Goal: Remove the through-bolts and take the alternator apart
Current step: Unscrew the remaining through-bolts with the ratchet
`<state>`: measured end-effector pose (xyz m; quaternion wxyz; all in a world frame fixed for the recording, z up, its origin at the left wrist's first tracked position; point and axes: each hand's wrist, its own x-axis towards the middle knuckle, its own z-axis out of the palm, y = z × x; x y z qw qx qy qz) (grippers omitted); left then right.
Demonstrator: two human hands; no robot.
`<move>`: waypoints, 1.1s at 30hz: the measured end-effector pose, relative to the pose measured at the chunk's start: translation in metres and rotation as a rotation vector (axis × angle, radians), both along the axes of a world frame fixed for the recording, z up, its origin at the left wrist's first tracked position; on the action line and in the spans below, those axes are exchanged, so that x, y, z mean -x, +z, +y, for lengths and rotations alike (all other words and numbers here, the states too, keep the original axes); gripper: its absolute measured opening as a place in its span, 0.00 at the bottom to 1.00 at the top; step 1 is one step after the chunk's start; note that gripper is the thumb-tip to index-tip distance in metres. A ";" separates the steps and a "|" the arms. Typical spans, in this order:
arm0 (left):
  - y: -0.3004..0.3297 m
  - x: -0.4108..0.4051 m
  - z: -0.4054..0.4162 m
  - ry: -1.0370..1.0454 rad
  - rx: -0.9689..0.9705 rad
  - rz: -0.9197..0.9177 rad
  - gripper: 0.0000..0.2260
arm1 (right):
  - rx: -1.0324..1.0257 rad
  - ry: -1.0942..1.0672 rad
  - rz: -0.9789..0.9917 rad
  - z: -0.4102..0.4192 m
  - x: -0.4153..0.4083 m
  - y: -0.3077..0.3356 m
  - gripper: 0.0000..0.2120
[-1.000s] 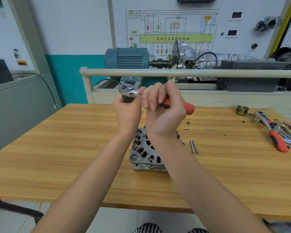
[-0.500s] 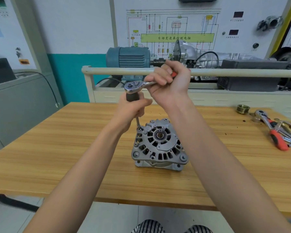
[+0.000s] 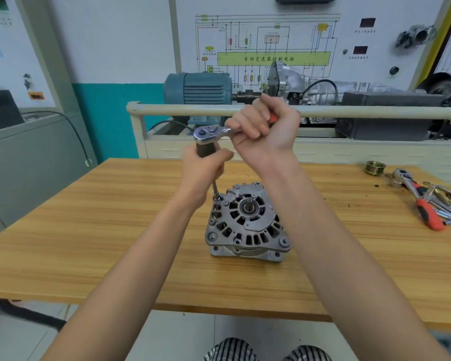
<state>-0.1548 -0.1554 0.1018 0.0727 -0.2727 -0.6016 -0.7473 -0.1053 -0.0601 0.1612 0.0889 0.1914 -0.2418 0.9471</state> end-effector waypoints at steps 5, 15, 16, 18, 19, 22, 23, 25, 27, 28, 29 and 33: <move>0.011 0.004 -0.010 -0.297 0.251 0.056 0.19 | 0.042 0.049 -0.083 0.008 0.003 0.006 0.20; -0.003 -0.007 0.021 0.328 -0.237 -0.074 0.08 | -0.052 -0.398 0.377 -0.036 -0.019 -0.039 0.18; -0.003 -0.007 0.020 0.324 -0.220 -0.081 0.09 | -0.051 -0.367 0.368 -0.032 -0.018 -0.036 0.20; -0.003 -0.006 0.017 0.283 -0.135 -0.076 0.14 | -0.024 -0.230 0.266 -0.019 -0.012 -0.026 0.23; -0.003 -0.005 0.013 0.227 -0.083 -0.055 0.14 | -0.005 -0.140 0.189 -0.011 -0.008 -0.019 0.23; 0.001 -0.001 -0.001 -0.097 0.064 0.034 0.13 | -0.016 0.107 0.004 0.010 0.005 0.001 0.22; 0.004 0.001 -0.005 -0.194 0.114 0.054 0.14 | -0.029 0.154 -0.031 0.014 0.007 0.005 0.21; 0.007 0.004 -0.008 -0.291 0.183 0.066 0.17 | -0.024 0.161 -0.075 0.016 0.011 0.008 0.23; 0.007 0.005 -0.005 -0.263 0.166 0.041 0.18 | 0.029 0.078 -0.072 0.011 0.010 0.005 0.24; 0.005 0.005 -0.003 -0.210 0.132 0.021 0.17 | 0.064 0.020 -0.045 0.007 0.008 0.000 0.25; 0.003 0.003 0.000 -0.145 0.083 0.003 0.16 | 0.084 -0.045 0.001 0.002 0.004 -0.007 0.25; -0.005 -0.003 0.009 0.092 -0.138 -0.033 0.08 | 0.024 -0.306 0.252 -0.027 -0.017 -0.036 0.22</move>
